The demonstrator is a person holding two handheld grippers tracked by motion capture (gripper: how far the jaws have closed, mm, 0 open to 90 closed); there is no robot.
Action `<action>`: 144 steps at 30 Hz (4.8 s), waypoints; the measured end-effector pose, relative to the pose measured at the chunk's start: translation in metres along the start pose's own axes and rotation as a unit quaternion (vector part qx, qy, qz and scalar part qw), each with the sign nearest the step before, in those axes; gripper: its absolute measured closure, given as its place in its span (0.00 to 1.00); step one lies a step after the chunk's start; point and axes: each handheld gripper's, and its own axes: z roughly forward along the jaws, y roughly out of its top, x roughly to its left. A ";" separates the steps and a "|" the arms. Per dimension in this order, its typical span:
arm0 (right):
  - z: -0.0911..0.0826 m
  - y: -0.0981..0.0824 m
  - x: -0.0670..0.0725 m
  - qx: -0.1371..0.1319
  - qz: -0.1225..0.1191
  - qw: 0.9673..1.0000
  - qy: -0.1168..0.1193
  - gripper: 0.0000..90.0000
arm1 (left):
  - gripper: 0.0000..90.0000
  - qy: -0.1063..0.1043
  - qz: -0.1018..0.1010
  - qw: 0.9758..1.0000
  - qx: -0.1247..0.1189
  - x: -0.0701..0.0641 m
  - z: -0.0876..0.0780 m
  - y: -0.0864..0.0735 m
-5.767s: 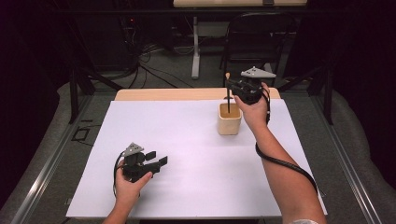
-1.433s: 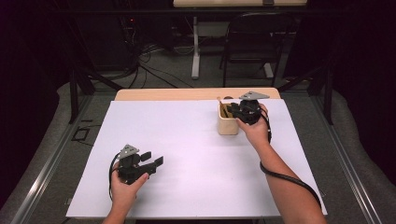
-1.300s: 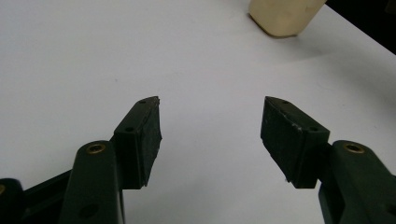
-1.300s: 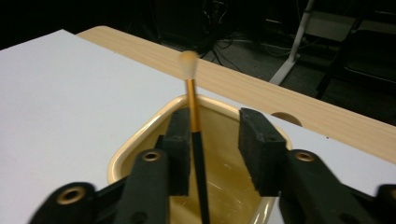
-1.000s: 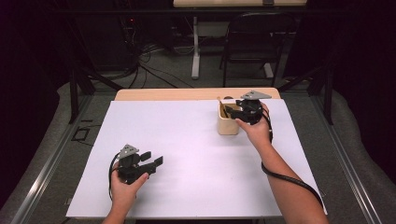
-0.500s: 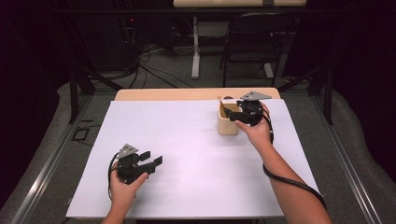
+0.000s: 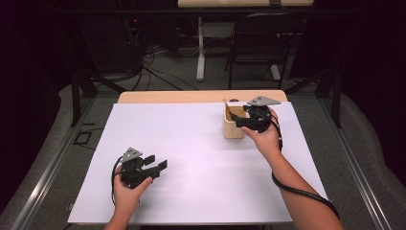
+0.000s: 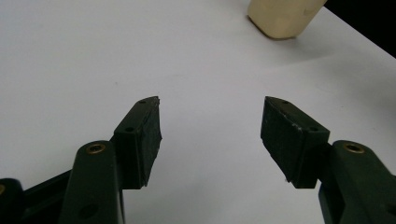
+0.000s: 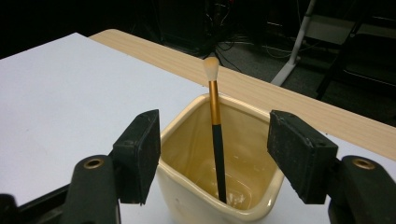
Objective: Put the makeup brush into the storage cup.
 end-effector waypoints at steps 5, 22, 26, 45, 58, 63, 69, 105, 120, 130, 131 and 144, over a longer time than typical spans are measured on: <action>-0.005 0.001 0.004 0.006 -0.004 1.000 -0.001 0.39 | 0.42 0.001 -0.002 1.000 -0.001 0.000 -0.001 0.000; -0.029 -0.006 0.023 -0.006 -0.015 1.000 0.024 0.39 | 0.42 0.000 -0.004 1.000 -0.007 0.000 -0.003 0.001; -0.033 -0.010 0.028 -0.010 -0.016 0.999 0.031 0.39 | 0.42 0.000 -0.004 1.000 -0.007 0.000 -0.003 0.001; -0.061 -0.031 0.062 -0.011 -0.028 0.998 0.053 0.39 | 0.42 0.002 -0.002 1.000 -0.011 -0.001 -0.005 0.002; -0.071 -0.043 0.075 -0.011 -0.030 0.997 0.071 0.39 | 0.42 0.004 -0.003 1.000 -0.015 -0.001 -0.006 0.002; -0.072 -0.048 0.078 -0.008 -0.028 0.997 0.073 0.39 | 0.42 0.003 -0.001 1.000 -0.013 -0.001 -0.006 0.002; -0.076 -0.054 0.080 -0.010 -0.026 0.997 0.073 0.39 | 0.42 0.001 0.000 1.000 -0.012 -0.001 -0.006 0.002; -0.089 -0.080 0.087 0.008 -0.021 0.996 0.091 0.39 | 0.42 0.002 0.003 1.000 -0.012 -0.002 -0.006 0.002; -0.084 -0.091 0.092 0.013 -0.023 0.995 0.101 0.39 | 0.42 0.001 0.003 1.000 -0.011 -0.002 -0.006 0.002; -0.077 -0.098 0.098 0.025 -0.028 0.993 0.113 0.39 | 0.42 0.001 0.003 1.000 -0.009 -0.001 -0.006 0.001; -0.077 -0.098 0.098 0.028 -0.028 0.993 0.110 0.39 | 0.42 0.001 0.003 1.000 -0.009 -0.001 -0.006 0.001; -0.072 -0.107 0.096 0.026 -0.022 0.993 0.113 0.40 | 0.42 0.001 0.004 1.000 -0.010 -0.001 -0.005 0.001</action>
